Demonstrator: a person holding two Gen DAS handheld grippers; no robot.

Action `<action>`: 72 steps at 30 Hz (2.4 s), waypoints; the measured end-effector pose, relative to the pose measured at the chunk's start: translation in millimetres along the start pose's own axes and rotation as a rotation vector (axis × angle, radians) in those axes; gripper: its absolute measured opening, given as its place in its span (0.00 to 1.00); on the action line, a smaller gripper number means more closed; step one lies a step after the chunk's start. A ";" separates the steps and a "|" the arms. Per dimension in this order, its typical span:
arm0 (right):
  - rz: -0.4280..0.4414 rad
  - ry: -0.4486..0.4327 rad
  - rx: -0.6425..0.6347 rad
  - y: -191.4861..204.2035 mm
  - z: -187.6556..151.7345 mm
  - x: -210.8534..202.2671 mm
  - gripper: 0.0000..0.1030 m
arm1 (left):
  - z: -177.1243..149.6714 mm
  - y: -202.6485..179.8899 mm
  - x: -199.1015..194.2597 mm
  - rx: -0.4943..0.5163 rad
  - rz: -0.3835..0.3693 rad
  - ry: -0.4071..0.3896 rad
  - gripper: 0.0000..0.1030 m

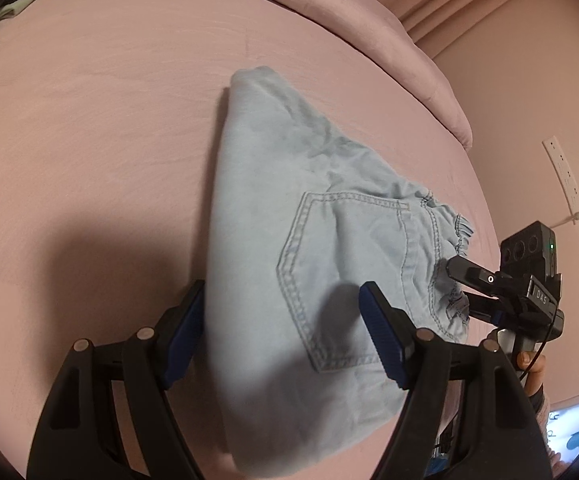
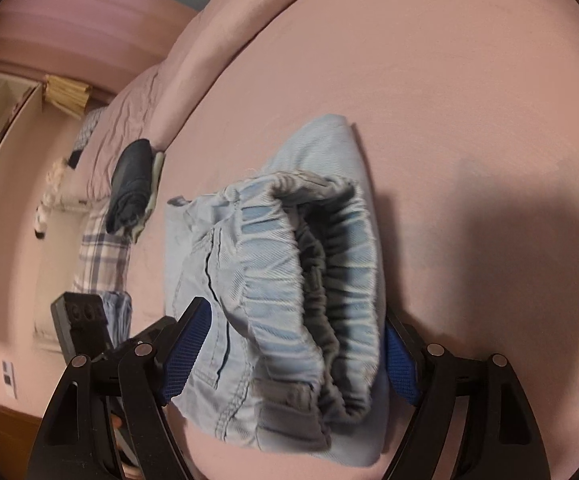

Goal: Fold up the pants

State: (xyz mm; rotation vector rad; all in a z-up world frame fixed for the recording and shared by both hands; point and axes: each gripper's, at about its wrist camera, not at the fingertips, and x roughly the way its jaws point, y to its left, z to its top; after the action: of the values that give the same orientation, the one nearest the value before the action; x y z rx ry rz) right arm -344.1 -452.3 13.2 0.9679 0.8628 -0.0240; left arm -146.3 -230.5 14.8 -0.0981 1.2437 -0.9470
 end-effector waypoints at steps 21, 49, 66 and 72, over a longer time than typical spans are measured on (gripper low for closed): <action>-0.125 -0.030 -0.163 37.3 5.6 9.6 0.52 | -2.7 -18.4 -5.6 0.094 0.060 -0.013 0.35; -0.137 -0.140 -0.378 112.0 3.1 -7.2 0.42 | 4.9 -37.7 -54.0 0.191 0.144 -0.162 0.18; -0.144 -0.148 -0.381 120.0 3.5 -0.9 0.42 | 45.5 -31.5 -43.9 0.200 0.177 -0.185 0.18; -0.145 -0.149 -0.380 122.2 3.6 0.2 0.42 | 60.2 -25.9 -39.4 0.200 0.189 -0.189 0.18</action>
State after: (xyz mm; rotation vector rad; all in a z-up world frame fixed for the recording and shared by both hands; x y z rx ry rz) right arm -295.2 -382.3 100.7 0.5402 0.7636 -0.0535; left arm -111.0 -246.1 80.7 0.0850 0.9614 -0.8710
